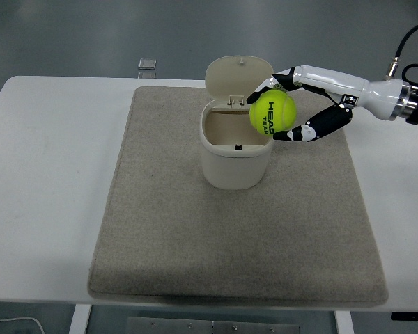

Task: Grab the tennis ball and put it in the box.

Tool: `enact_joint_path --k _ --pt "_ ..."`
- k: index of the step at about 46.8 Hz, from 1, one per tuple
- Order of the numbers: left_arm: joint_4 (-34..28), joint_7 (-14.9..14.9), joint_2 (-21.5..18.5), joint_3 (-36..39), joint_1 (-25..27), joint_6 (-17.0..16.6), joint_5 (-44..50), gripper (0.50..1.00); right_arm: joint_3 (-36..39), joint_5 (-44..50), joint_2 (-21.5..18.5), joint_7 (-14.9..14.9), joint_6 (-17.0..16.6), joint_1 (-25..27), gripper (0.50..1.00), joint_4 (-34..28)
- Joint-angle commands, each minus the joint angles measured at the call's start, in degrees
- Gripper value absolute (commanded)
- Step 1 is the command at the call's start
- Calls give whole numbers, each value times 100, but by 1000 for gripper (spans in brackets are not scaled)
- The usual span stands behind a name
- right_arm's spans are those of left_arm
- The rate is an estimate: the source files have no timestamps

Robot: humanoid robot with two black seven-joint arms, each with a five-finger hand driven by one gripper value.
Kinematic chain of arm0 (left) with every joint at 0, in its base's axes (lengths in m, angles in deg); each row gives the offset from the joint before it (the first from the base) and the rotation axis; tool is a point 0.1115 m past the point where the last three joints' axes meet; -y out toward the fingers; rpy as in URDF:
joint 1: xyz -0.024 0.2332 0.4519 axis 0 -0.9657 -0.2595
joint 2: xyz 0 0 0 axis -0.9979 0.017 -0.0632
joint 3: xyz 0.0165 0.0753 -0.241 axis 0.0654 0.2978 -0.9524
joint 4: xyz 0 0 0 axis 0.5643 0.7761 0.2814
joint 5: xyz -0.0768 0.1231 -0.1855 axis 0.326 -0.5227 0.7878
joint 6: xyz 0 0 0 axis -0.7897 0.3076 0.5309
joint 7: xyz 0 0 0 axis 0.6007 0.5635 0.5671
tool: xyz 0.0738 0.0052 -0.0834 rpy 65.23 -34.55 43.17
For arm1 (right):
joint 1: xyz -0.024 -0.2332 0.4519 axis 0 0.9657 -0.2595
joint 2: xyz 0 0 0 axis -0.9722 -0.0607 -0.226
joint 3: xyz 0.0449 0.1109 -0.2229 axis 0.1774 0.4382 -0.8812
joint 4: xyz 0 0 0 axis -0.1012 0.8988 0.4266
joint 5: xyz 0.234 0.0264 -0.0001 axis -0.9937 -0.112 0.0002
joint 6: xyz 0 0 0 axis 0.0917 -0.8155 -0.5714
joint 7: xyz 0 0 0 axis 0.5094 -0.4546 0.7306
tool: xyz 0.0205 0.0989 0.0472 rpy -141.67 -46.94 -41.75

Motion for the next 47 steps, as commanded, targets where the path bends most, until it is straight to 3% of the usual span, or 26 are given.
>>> enact_joint_path --k 1,15,21,47 --pt "0 0 0 0 0 0 0 992 0 14 -164 -1 53 8 500 -8" --pt "0 0 0 0 0 0 0 992 -18 76 -525 -433 158 87 500 -114" --pt "0 0 0 0 0 0 0 992 -18 67 -525 -442 325 131 500 -132" --pt "0 0 0 0 0 0 0 992 -115 102 -665 -486 405 166 500 -395"
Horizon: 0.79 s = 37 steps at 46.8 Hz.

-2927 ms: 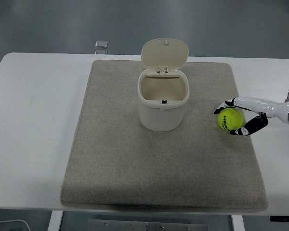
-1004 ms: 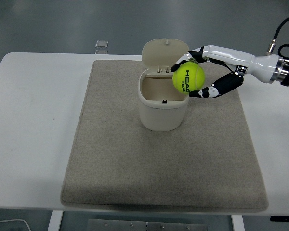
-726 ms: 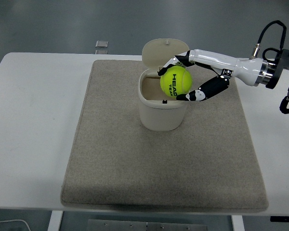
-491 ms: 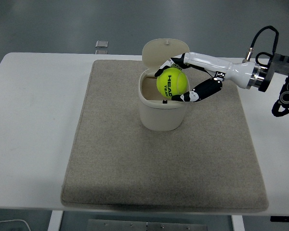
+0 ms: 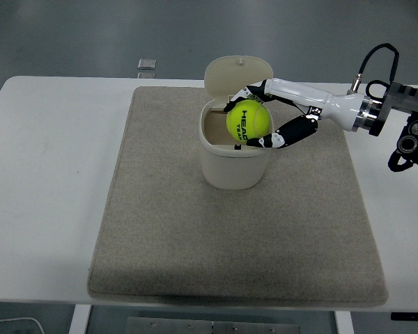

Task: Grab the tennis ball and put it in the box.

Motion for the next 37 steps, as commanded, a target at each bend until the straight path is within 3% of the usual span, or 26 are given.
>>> enact_joint_path --k 1,8,25,31,35,37 --pt "0 0 0 0 1 0 0 992 -5 15 -2 -1 -9 4 500 -21" --pt "0 0 0 0 1 0 0 992 12 15 -2 -1 9 -5 551 -56" --pt "0 0 0 0 1 0 0 992 -5 6 -73 -1 114 -5 784 -135" --pt "0 0 0 0 1 0 0 992 -5 -2 -64 -1 114 -5 838 -135" --pt "0 0 0 0 1 0 0 992 -5 -2 -64 8 106 4 844 -135" --pt "0 0 0 0 1 0 0 992 -5 -2 -64 8 97 4 874 -135"
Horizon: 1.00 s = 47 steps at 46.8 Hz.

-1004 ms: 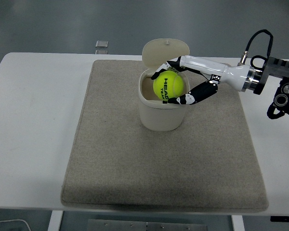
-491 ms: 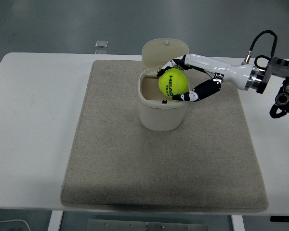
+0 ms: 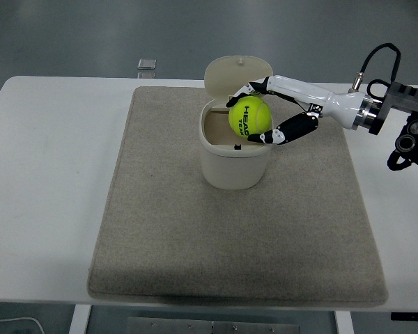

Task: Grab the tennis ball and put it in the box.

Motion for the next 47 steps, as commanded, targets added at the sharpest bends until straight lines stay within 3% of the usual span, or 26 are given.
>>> enact_joint_path --k 1,18,36,42,47 --pt "0 0 0 0 0 0 0 992 -1 -1 3 6 -35 5 895 0" --pt "0 0 0 0 0 0 0 992 -80 -54 73 14 -140 -4 913 62" --pt "0 0 0 0 0 0 0 992 -10 -1055 547 -12 -1493 -4 913 106" --pt "0 0 0 0 0 0 0 992 -19 -1556 846 -407 -1819 23 913 97" --pt "0 0 0 0 0 0 0 992 -45 -2118 969 -829 -1872 23 913 27"
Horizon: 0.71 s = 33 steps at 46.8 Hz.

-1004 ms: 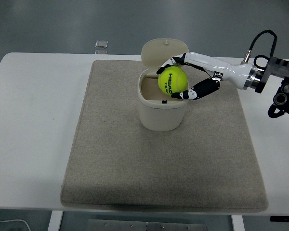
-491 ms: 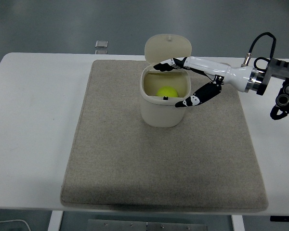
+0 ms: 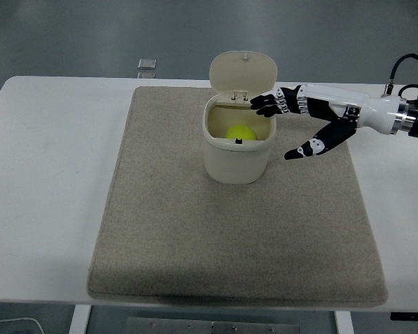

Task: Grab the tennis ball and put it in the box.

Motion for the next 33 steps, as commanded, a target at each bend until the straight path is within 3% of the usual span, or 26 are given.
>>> enact_joint_path --k 1,6,11,19,27,33 --pt "0 0 0 0 0 0 0 992 -42 -512 66 -316 -22 -8 913 -77" --pt "0 0 0 0 0 0 0 992 -69 -1241 128 -606 -4 0 913 -287" --pt "0 0 0 0 0 0 0 992 -78 -1910 110 -660 22 35 913 -639" --pt "0 0 0 0 0 0 0 992 -60 -2393 31 -1011 110 255 913 -841" --pt "0 0 0 0 0 0 0 992 -78 -3623 -110 -1283 207 352 913 -1245" --pt "0 0 0 0 0 0 0 992 -69 -4046 -364 -1486 356 448 913 -1456"
